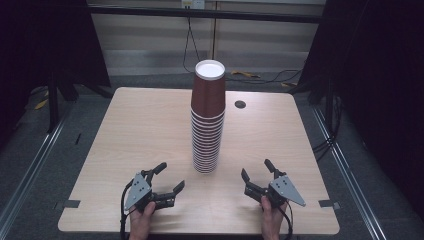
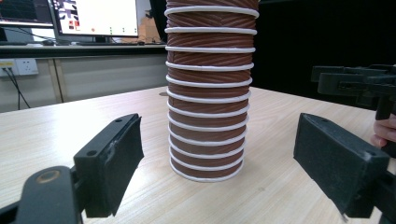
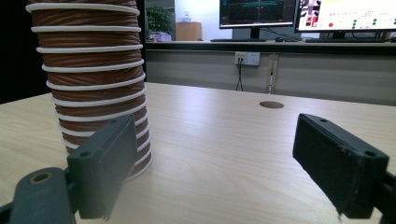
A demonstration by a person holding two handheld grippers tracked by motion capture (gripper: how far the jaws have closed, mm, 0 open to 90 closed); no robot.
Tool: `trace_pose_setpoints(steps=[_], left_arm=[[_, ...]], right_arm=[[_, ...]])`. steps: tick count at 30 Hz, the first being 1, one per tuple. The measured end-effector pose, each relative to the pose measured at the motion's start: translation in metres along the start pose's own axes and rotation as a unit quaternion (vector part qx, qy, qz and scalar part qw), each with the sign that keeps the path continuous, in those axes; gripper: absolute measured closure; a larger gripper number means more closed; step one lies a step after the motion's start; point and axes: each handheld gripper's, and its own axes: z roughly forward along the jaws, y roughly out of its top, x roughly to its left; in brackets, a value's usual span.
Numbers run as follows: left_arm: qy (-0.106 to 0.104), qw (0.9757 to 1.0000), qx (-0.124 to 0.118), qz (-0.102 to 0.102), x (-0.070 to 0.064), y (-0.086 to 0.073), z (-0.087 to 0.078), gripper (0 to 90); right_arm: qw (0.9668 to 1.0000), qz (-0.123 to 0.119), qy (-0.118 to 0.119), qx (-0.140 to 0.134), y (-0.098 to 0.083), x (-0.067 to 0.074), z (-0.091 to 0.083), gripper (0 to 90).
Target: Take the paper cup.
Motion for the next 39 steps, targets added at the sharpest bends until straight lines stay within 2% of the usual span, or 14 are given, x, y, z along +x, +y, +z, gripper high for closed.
trace_pose_setpoints(steps=[11,12,14,15,18,19,21,22,27,31,33,39], left_arm=[[0.001,1.0,-0.001,-0.003,0.0,0.0,0.0,15.3],[0.0,1.0,0.001,0.003,0.001,0.0,0.0,15.4],[-0.001,1.0,-0.001,-0.007,-0.001,0.0,0.0,15.3],[0.0,1.0,0.0,-0.002,0.0,0.0,0.0,15.4],[-0.001,1.0,0.0,-0.004,-0.001,0.0,0.0,15.4],[-0.001,1.0,-0.001,-0.005,0.0,0.0,0.0,15.4],[-0.002,1.0,-0.001,-0.006,-0.001,0.0,0.0,15.4],[-0.002,1.0,-0.001,-0.005,-0.001,0.0,0.0,15.4],[-0.003,1.0,-0.001,0.0,0.0,0.0,0.0,15.4],[-0.004,1.0,-0.001,0.0,0.0,0.0,0.0,15.5],[-0.004,1.0,-0.001,0.0,0.0,0.0,0.0,15.4],[-0.007,1.0,0.0,-0.005,0.0,0.0,0.0,15.5]], right_arm=[[0.9999,0.004,0.004,0.013,0.001,0.0,0.001,12.8],[0.9999,0.008,-0.001,0.012,0.001,0.0,0.0,12.7],[0.9998,0.015,0.003,0.011,0.001,-0.001,0.0,12.5],[0.9998,0.018,0.003,0.011,0.001,-0.001,0.0,12.5],[0.9994,0.022,0.024,0.015,0.001,-0.002,0.0,12.4],[0.999,0.023,0.027,0.026,0.002,-0.001,0.001,12.4],[0.9989,0.025,0.03,0.027,0.002,0.0,0.002,12.5],[0.9983,0.03,0.042,0.028,0.002,0.0,0.002,12.6],[0.9979,0.027,0.044,0.039,0.003,0.002,0.003,12.9],[0.9968,0.027,0.058,0.047,0.008,0.002,0.002,13.7],[0.9955,0.029,0.073,0.052,0.014,0.003,0.002,14.8],[0.9955,0.023,0.084,0.037,0.024,0.003,0.005,13.0]])
